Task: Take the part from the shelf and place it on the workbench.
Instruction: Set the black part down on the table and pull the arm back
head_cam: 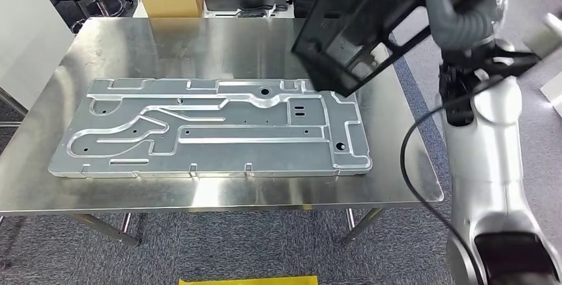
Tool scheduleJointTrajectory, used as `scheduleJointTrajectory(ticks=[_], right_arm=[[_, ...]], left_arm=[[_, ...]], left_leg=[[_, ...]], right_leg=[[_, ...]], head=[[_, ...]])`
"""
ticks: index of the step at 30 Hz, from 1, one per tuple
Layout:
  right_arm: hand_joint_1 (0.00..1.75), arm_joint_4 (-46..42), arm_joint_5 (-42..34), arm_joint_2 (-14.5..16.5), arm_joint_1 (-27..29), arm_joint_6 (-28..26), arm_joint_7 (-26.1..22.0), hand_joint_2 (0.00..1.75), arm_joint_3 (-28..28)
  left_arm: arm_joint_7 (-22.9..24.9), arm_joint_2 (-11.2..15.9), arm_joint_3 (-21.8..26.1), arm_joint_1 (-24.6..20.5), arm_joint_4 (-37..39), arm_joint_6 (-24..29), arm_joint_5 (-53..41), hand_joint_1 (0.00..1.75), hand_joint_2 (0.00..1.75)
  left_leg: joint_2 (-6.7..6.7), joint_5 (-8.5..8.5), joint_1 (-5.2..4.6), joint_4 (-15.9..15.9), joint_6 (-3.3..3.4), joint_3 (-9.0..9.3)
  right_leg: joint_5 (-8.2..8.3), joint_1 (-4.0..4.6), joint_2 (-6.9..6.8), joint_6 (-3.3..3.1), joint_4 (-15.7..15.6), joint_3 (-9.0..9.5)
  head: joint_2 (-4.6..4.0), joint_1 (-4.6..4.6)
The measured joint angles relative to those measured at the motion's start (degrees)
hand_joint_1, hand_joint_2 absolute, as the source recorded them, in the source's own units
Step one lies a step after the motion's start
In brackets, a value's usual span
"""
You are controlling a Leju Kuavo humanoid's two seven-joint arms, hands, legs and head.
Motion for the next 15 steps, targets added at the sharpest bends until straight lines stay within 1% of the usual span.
scheduleJointTrajectory(ticks=[1,2,3,4,5,6,7,8,10,11,12,14,15], right_arm=[[1.75,2.70,2.54,0.01,-1.35,-2.16,-0.09,1.75,0.57],[1.75,5.36,5.19,0.02,-2.71,-4.45,-0.18,1.75,1.25],[1.75,7.92,7.57,0.03,-4.10,-6.62,-0.22,1.75,1.93],[1.75,10.47,9.46,0.06,-5.52,-8.53,-0.29,1.75,2.56],[1.75,12.71,10.60,0.11,-6.86,-9.82,-0.35,1.75,3.06],[1.75,14.60,11.25,0.17,-7.97,-10.60,-0.39,1.75,3.44],[1.75,16.26,11.88,0.25,-8.89,-11.20,-0.39,1.75,3.81],[1.75,17.78,12.87,0.36,-9.76,-11.83,-0.08,1.75,4.22],[1.75,20.83,15.95,0.70,-11.57,-13.50,1.21,1.75,5.29],[1.75,22.59,17.93,0.98,-12.68,-14.27,2.04,1.75,5.99],[1.75,24.38,19.87,1.39,-13.84,-14.77,2.73,1.75,6.75],[1.75,28.51,24.11,2.67,-16.15,-15.09,3.94,1.75,9.00],[1.75,30.57,26.54,3.53,-17.12,-14.97,4.67,1.75,10.43]], left_arm=[[-0.07,0.00,0.01,0.01,0.00,0.00,0.15,0.00,0.00],[-0.16,0.00,0.02,0.01,0.00,0.00,0.25,0.00,0.00],[-0.31,-0.01,0.02,0.01,0.00,0.00,0.29,0.00,0.00],[-0.46,-0.02,0.02,-0.01,0.00,0.00,0.32,0.00,0.00],[-0.58,-0.03,0.02,-0.04,0.00,-0.01,0.32,0.00,0.00],[-0.67,-0.02,0.02,-0.04,0.01,-0.02,0.33,0.00,0.00],[-0.71,-0.01,0.03,0.01,0.01,-0.02,0.33,0.00,0.00],[-0.76,0.01,0.03,0.06,0.02,-0.03,0.32,0.00,0.00],[-0.91,0.04,0.02,0.08,0.02,-0.04,0.25,0.00,0.00],[-0.98,0.06,0.02,0.04,0.02,-0.06,0.17,0.00,0.00],[-1.04,0.08,0.02,0.03,0.01,-0.07,0.10,0.00,0.00],[-1.14,0.11,0.02,0.09,0.01,-0.13,-0.04,0.00,0.00],[-1.19,0.12,0.02,0.12,0.01,-0.18,-0.09,0.00,0.00]], left_leg=[[-0.10,-0.22,0.00,0.02,-0.03,0.27],[-0.23,-0.47,-0.01,0.05,-0.09,0.62],[-0.38,-0.76,-0.03,0.08,-0.20,1.02],[-0.51,-1.03,-0.08,0.10,-0.33,1.33],[-0.66,-1.24,-0.16,0.14,-0.53,1.48],[-0.76,-1.37,-0.20,0.12,-0.76,1.47],[-0.81,-1.45,-0.21,0.05,-1.03,1.40],[-0.84,-1.50,-0.21,-0.05,-1.35,1.37],[-0.66,-2.15,-0.20,0.50,-1.95,1.24],[-0.53,-3.11,-0.22,2.11,-2.20,0.59],[-0.37,-4.59,-0.21,5.01,-2.39,-0.76],[-0.17,-7.80,-0.16,13.03,-2.70,-4.93],[-0.11,-8.48,-0.14,16.04,-2.82,-6.71]], right_leg=[[1.14,-0.05,-0.01,-0.04,0.35,-0.98],[3.43,-0.08,-0.01,-0.19,-1.64,-0.80],[6.45,-0.08,-0.01,-0.44,-5.50,0.34],[8.94,0.04,0.02,-0.76,-9.58,1.81],[10.62,0.22,0.03,-1.08,-13.09,3.09],[11.30,0.41,0.00,-1.31,-15.25,3.87],[11.12,0.61,-0.01,-1.49,-16.03,4.12],[11.00,0.69,-0.03,-1.66,-16.44,4.17],[10.93,0.42,-0.14,-2.14,-16.95,4.55],[10.92,0.25,-0.23,-2.44,-17.22,4.82],[10.88,0.15,-0.31,-2.71,-17.41,5.05],[10.65,0.30,-0.22,-3.14,-17.38,5.23],[10.52,0.38,-0.11,-3.26,-17.33,5.34]], head=[[0.00,0.01],[0.00,0.01],[0.00,0.02],[0.00,0.02],[0.00,0.02],[0.00,0.02],[0.00,0.02],[0.00,0.03],[0.00,0.02],[0.00,0.02],[0.00,0.02],[0.00,0.02],[0.00,0.02]])
